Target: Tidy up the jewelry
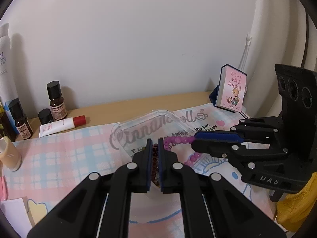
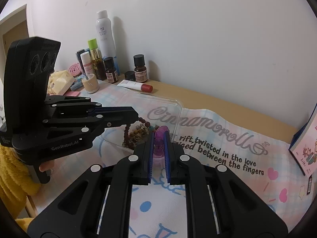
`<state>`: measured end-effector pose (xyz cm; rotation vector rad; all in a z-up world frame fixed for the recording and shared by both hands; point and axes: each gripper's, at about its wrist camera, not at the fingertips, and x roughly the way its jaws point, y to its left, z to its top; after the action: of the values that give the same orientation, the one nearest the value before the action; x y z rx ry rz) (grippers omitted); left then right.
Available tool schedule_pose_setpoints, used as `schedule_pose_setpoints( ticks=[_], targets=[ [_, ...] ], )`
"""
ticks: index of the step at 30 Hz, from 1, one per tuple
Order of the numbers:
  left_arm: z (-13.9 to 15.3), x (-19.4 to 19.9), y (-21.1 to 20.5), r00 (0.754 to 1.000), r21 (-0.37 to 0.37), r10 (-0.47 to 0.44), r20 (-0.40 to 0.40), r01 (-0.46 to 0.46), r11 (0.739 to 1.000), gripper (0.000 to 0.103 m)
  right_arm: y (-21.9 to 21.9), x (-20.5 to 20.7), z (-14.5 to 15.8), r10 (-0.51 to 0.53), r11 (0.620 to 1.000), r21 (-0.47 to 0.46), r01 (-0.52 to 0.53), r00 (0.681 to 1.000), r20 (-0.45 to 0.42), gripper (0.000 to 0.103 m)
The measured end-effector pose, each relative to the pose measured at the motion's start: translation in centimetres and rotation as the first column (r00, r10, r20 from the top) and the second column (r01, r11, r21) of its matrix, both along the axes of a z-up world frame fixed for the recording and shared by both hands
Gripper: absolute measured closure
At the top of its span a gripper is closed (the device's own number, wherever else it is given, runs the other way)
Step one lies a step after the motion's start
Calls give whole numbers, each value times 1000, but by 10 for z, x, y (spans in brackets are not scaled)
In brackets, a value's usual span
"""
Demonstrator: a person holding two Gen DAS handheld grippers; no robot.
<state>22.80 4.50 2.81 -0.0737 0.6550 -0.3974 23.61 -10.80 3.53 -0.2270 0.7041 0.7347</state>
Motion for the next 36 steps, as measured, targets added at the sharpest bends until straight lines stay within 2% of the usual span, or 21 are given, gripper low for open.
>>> schedule_pose_setpoints(
  ticks=[5,7,9,11,14,16,18,19,20,22,23,25,26,27,28,33,36],
  targets=[
    [2,-3,7,1000,-5,7,-1,-7,1000,97,-3,-4,7,9,1000,13,-9,1000,3,92],
    [5,-5,10,1000,-14,13,2,-13,1000,95,-5,-4,10,9,1000,21,-9,1000,0,88],
    [8,-8,13,1000,-20,17,7,-17,1000,82,-7,-5,13,10,1000,28,-10,1000,0,83],
    [11,-11,13,1000,-18,18,16,-18,1000,75,-9,-6,16,8,1000,29,-8,1000,-1,77],
    [17,-19,11,999,6,16,35,-16,1000,71,-12,-12,20,13,999,32,-14,1000,10,72],
    [21,-23,10,999,16,15,45,-16,1000,64,-14,-16,24,12,999,29,-13,1000,20,59],
    [26,-29,10,998,23,13,59,-14,1000,54,-16,-19,28,11,1000,26,-11,999,32,55],
    [29,-31,10,998,24,12,66,-14,1000,52,-17,-21,30,11,1000,27,-12,999,36,46],
    [31,-34,10,997,25,10,72,-12,1000,48,-19,-23,33,11,999,31,-13,999,40,41],
    [36,-39,11,996,28,14,83,-17,999,40,-22,-26,37,11,999,38,-13,999,42,36],
    [39,-42,12,996,26,14,90,-16,1000,33,-26,-28,39,6,999,42,-8,999,44,33],
    [45,-51,15,993,18,19,116,-21,1000,20,-31,-31,43,-4,998,55,1,999,52,18],
    [47,-54,15,992,19,21,125,-24,1000,10,-35,-33,45,-5,998,62,2,998,56,16],
    [50,-59,16,990,25,27,141,-31,999,6,-37,-35,46,-3,998,63,-1,998,57,11],
    [51,-62,17,988,31,32,150,-37,999,6,-40,-36,47,0,998,64,-4,998,60,8],
    [55,-68,16,991,91,59,124,-70,993,5,-45,-41,48,9,1000,21,-10,997,71,8],
    [53,-70,18,989,85,78,126,-89,992,5,-45,-43,46,32,999,12,-32,997,67,8]
  ],
)
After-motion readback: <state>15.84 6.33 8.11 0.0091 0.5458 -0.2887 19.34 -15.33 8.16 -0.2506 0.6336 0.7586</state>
